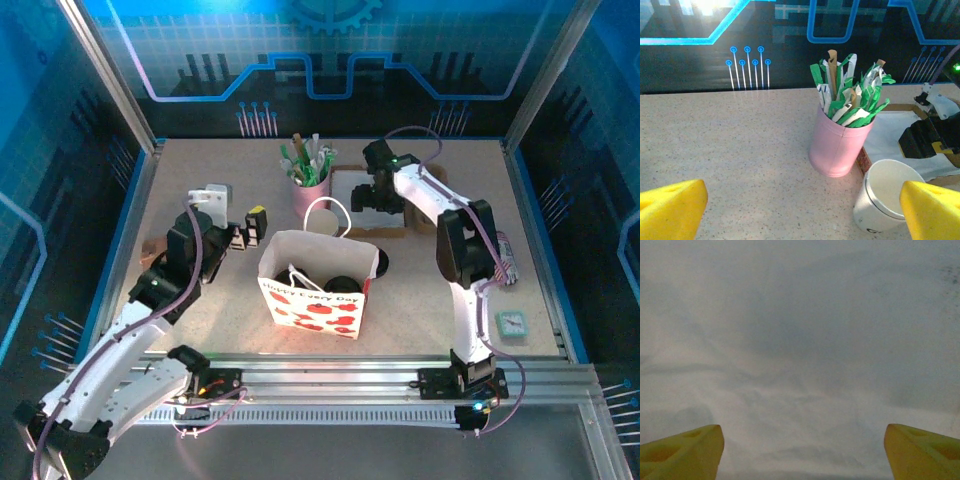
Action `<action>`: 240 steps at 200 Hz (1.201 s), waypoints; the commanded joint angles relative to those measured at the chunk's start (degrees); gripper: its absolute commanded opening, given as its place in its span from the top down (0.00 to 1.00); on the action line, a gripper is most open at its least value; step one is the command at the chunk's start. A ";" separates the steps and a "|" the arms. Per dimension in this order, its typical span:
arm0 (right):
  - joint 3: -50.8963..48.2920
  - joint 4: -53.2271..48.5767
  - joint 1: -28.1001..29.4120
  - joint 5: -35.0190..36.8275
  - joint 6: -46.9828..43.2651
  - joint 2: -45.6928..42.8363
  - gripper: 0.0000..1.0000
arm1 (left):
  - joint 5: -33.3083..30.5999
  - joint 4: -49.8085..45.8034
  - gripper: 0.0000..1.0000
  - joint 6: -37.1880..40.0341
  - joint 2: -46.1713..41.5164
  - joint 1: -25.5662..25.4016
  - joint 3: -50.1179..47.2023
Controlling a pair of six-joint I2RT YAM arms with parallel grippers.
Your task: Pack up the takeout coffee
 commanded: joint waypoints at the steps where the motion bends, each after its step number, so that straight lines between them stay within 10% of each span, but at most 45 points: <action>1: 2.46 -1.48 -0.56 0.84 -0.48 2.75 0.21 | -2.49 4.36 0.01 1.06 -0.80 0.34 -1.55; 182: 4.37 -0.51 -1.13 0.79 -1.60 5.65 1.00 | -2.14 6.43 0.01 1.75 -0.05 0.96 -3.21; 240: 2.80 -0.26 -1.31 1.67 -1.57 -3.01 1.00 | -1.97 6.68 0.01 1.62 -0.36 1.21 -3.27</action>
